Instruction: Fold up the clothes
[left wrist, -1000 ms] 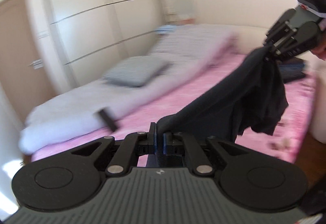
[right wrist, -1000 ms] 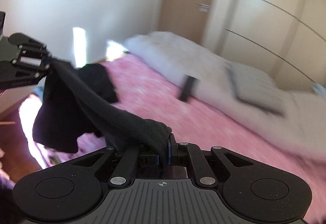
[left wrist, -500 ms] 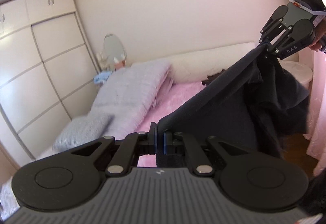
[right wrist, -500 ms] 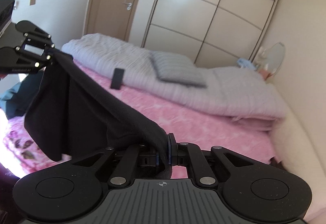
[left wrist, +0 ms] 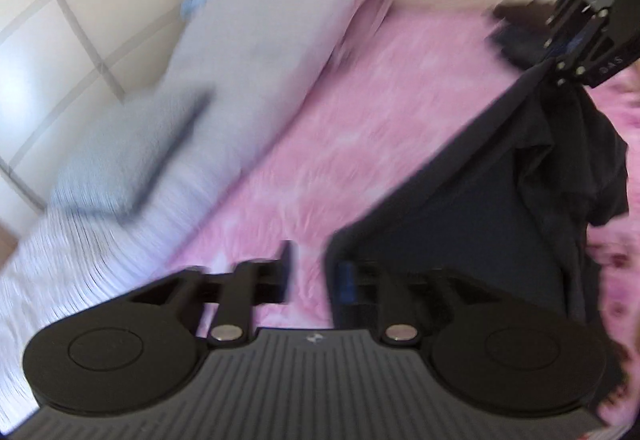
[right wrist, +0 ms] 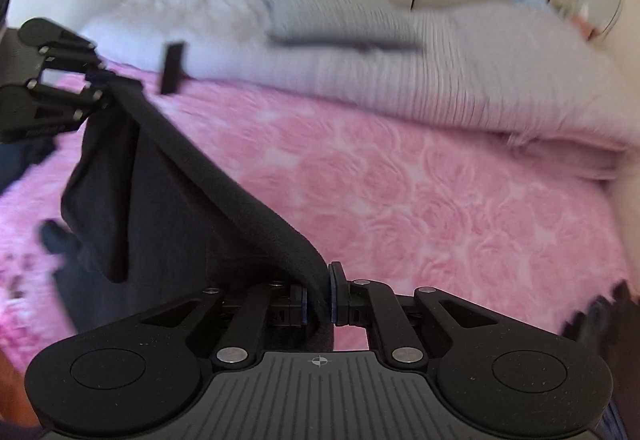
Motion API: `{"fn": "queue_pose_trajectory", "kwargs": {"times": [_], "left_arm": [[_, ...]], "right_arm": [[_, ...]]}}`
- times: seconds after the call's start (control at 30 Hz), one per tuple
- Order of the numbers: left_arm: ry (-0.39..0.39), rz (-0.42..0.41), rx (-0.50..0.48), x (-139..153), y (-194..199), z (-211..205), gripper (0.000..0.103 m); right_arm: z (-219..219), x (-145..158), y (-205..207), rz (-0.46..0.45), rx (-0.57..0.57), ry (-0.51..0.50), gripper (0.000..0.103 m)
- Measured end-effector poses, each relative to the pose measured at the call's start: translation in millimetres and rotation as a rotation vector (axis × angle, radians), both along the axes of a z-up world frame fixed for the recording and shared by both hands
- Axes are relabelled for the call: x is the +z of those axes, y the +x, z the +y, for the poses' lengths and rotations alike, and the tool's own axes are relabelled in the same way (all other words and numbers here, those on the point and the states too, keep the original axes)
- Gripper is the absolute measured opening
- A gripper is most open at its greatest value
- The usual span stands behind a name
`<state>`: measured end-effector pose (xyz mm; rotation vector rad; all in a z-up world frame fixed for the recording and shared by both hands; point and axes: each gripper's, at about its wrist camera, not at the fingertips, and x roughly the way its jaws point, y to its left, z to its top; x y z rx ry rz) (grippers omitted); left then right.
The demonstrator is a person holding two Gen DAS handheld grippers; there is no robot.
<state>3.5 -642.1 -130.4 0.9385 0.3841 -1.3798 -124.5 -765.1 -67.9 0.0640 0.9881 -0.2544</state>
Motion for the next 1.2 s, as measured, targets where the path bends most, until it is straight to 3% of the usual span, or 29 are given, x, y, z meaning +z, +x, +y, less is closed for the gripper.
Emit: {"fn": "queue_pose_trajectory", "kwargs": {"times": [0.07, 0.1, 0.13, 0.23, 0.4, 0.5, 0.6, 0.77, 0.9, 0.93, 1.0, 1.03, 1.1, 1.17, 1.2], "left_arm": [[0.051, -0.04, 0.056, -30.0, 6.6, -26.7, 0.037], [0.065, -0.038, 0.077, -39.0, 8.9, -24.3, 0.037], [0.079, -0.034, 0.097, -47.7, 11.1, -20.9, 0.037], [0.101, 0.021, 0.167, -59.8, 24.1, 12.2, 0.037], [0.163, 0.138, 0.305, -65.1, 40.1, 74.8, 0.038], [0.214, 0.131, 0.236, -83.5, 34.8, 92.7, 0.044], [0.263, 0.117, 0.196, -118.2, 43.9, 104.8, 0.044], [0.242, 0.153, 0.16, -164.3, 69.0, 90.6, 0.044], [0.237, 0.197, 0.147, -189.4, 69.9, 65.2, 0.045], [0.25, 0.207, 0.167, -197.2, 71.7, 59.0, 0.044], [0.249, 0.246, 0.184, -201.9, 78.8, 54.8, 0.031], [0.237, 0.26, 0.182, -200.4, 82.1, 54.7, 0.014], [0.193, 0.218, 0.191, -187.7, 92.4, 61.3, 0.009], [0.128, 0.136, 0.257, -170.8, 112.2, 73.0, 0.008], [0.108, 0.128, 0.304, -163.0, 126.5, 78.8, 0.006]], "right_arm": [[-32.4, -35.0, 17.8, 0.04, -0.008, -0.07, 0.041], [-40.7, -44.9, 20.2, 0.031, 0.0, -0.123, 0.061], [-48.3, -52.1, 19.9, 0.017, 0.0, -0.133, 0.07], [-61.6, -70.2, 11.3, 0.002, -0.022, -0.03, 0.07], [-49.9, -112.3, -11.3, 0.095, -0.061, 0.196, 0.07], [-27.0, -140.7, -31.2, 0.156, -0.119, 0.292, 0.07], [-5.4, -157.8, -43.9, 0.181, -0.183, 0.312, 0.07], [20.2, -174.9, -37.0, 0.124, -0.232, 0.292, 0.07], [28.9, -192.0, -9.9, 0.052, -0.203, 0.354, 0.07], [32.8, -195.8, -1.8, 0.057, -0.188, 0.351, 0.07], [39.2, -206.9, 12.7, 0.083, -0.172, 0.333, 0.07], [41.9, -211.6, 16.7, 0.105, -0.166, 0.317, 0.07], [47.7, -218.3, 21.9, 0.152, -0.153, 0.277, 0.069], [53.3, -215.2, 21.8, 0.179, -0.115, 0.226, 0.036], [54.7, -211.3, 20.0, 0.188, -0.096, 0.213, 0.004]]}}
